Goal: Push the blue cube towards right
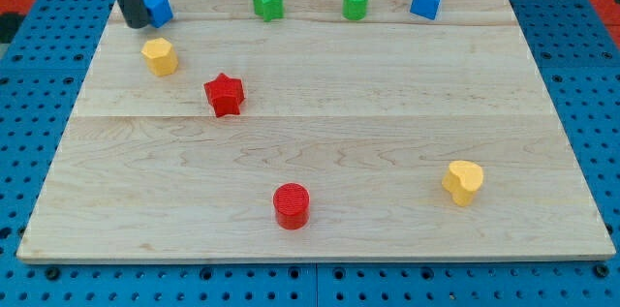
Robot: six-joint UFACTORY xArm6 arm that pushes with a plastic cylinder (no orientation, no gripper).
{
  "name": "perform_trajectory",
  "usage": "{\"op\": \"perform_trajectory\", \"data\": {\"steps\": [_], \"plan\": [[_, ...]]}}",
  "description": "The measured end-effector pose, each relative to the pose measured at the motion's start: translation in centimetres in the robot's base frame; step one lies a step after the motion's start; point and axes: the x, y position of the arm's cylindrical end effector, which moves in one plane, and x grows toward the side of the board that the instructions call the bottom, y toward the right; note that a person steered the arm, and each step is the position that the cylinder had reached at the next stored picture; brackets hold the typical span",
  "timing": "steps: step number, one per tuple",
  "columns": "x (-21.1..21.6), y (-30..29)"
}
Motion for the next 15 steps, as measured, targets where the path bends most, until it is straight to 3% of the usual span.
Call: {"op": "perform_trajectory", "data": {"steps": [2,7,10,12,15], "plan": [[-1.4,-6.7],[-2.9,4.9],[-7.8,1.5],[-7.6,6.9],[-6.9,8.0]]}}
